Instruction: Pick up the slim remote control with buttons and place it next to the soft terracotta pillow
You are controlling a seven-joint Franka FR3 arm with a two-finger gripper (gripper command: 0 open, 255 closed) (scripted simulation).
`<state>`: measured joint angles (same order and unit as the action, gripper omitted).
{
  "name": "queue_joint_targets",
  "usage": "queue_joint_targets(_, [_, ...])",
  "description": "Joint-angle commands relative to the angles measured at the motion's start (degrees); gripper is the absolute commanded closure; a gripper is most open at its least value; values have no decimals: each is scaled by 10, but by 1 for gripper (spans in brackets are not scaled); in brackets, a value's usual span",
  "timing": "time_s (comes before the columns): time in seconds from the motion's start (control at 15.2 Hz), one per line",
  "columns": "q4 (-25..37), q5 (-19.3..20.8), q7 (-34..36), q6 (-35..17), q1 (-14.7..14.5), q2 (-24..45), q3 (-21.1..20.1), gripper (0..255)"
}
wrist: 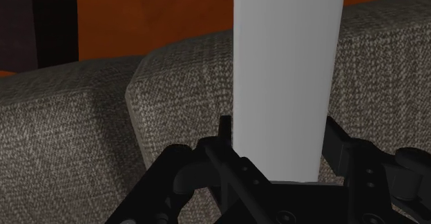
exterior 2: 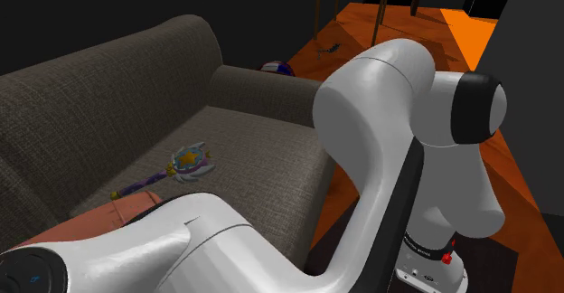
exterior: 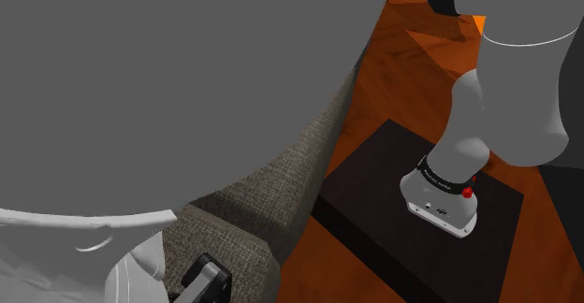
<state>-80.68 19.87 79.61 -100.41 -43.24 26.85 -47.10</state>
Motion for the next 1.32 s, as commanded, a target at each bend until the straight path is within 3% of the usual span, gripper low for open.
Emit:
queue_joint_targets(0.0, [-15,2,1,-15,3,1,1,255])
queue_joint_targets(1.25, [-111,28,22,-128,10,27,17,255])
